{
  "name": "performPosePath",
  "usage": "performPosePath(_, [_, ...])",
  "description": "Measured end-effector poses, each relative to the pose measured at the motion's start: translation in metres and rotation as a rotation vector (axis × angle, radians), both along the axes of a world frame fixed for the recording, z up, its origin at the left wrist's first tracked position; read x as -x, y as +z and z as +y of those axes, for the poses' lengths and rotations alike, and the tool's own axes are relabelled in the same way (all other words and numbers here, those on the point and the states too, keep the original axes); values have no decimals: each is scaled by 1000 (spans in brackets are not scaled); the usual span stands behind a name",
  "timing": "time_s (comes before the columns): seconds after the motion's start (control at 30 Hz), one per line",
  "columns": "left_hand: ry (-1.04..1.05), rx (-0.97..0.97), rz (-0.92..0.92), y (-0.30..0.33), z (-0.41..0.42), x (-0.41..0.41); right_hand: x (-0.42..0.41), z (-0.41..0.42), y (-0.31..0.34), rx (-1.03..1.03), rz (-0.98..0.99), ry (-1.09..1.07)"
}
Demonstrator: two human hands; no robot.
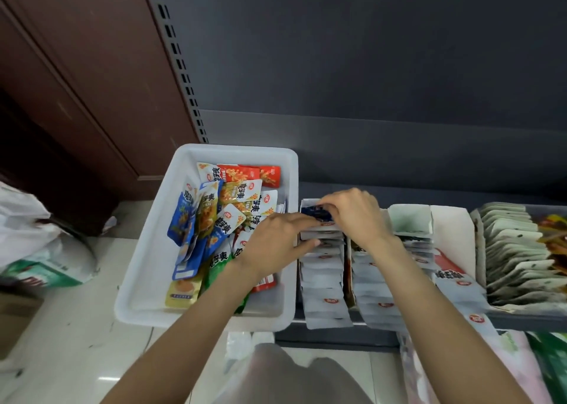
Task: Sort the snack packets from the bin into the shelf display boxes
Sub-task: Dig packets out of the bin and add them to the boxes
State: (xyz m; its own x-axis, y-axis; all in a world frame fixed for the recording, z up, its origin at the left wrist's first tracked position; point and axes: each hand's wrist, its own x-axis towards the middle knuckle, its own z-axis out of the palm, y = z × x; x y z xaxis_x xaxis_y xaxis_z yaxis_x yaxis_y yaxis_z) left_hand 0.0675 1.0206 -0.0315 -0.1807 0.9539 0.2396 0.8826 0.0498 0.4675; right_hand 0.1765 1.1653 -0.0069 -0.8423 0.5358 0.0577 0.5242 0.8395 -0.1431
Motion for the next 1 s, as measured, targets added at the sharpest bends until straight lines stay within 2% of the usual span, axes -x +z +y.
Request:
performPosePath(0.07, [19,-21,22,1,-5,4,-3,0,3,7,-28,4])
performPosePath(0.1, [56,-65,21,1,-10,7,-5,-1,7,22,27,10])
performPosePath(0.23, [430,-286,-52,-8,-49,39,2,-32,35,72,534,2])
performPosePath(0.3, [602,-238,-16,-21,-73,60,21,-57,40,143,624,73])
performPosePath(0.33, [658,-153,-2,-29,-83,71,34,-70,38,217,587,113])
performPosePath(0.4, [685,35,10,-42,-98,87,65,-90,20,326,360,151])
performPosePath(0.5, [624,185,29,-52,-105,99,109,-101,-21,284,-16,64])
performPosePath(0.57, [588,251,38,-55,-105,102,128,-104,-41,283,-98,-27])
performPosePath(0.63, [566,316,41,-57,-104,105,142,-106,-58,328,-94,-114])
performPosePath(0.77, [542,373,56,-57,-102,108,153,-109,-70,547,51,-314])
performPosePath(0.83, [543,361,34,-57,-104,111,148,-111,-61,485,93,-283])
performPosePath(0.93, [529,138,-87,-56,-106,113,123,-109,-32,383,236,-163])
performPosePath(1.0, [506,-61,-344,-42,-104,107,100,-102,-15,438,352,-104])
